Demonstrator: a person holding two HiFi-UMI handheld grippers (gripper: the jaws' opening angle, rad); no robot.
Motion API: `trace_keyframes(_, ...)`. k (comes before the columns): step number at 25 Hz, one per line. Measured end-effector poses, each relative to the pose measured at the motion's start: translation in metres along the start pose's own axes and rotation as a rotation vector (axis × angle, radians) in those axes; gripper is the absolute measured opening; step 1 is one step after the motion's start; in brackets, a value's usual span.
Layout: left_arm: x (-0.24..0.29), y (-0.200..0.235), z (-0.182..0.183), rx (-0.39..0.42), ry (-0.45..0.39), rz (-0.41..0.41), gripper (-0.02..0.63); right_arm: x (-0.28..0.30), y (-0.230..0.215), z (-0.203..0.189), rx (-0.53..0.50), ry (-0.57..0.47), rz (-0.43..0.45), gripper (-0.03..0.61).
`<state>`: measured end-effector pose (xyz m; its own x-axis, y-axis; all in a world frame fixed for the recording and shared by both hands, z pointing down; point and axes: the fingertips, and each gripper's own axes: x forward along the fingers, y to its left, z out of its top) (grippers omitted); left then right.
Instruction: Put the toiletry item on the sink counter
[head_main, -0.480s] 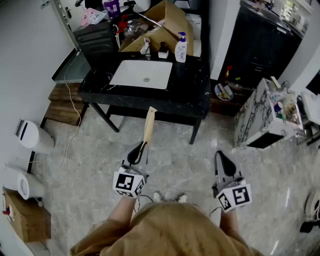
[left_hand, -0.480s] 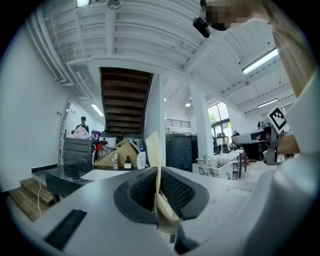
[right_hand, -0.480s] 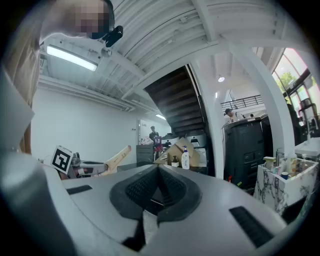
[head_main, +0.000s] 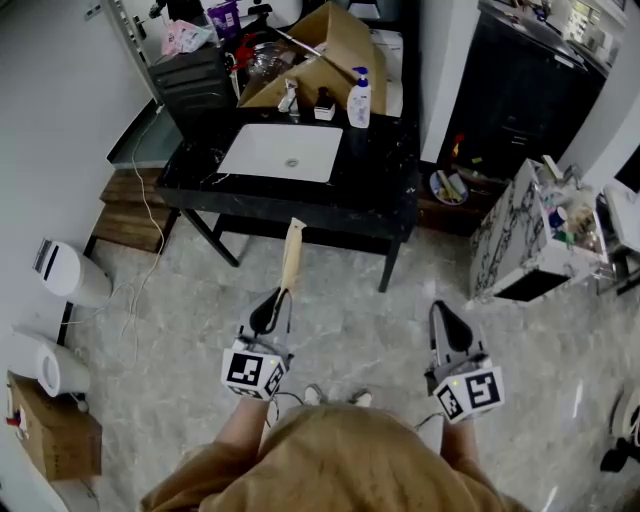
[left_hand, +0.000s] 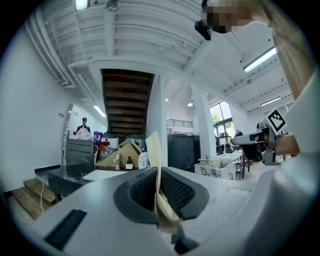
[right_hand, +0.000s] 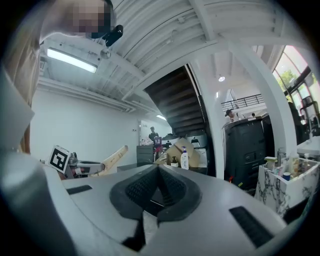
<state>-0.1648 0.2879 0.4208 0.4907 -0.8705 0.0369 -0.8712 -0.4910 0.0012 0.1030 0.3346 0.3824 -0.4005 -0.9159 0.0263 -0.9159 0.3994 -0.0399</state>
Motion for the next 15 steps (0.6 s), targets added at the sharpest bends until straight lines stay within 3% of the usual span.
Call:
trace_keyframes(6,-0.003,-0.012,-0.003,0.005,-0.009,0.034,0.020,-0.004,-0.009,-0.002,0.021,-0.050,0.061,0.003)
trace_keyframes(15,0.018,-0.013,-0.018,-0.016,0.012,0.042,0.020,0.015,-0.030,-0.026,0.051,0.009,0.076,0.003)
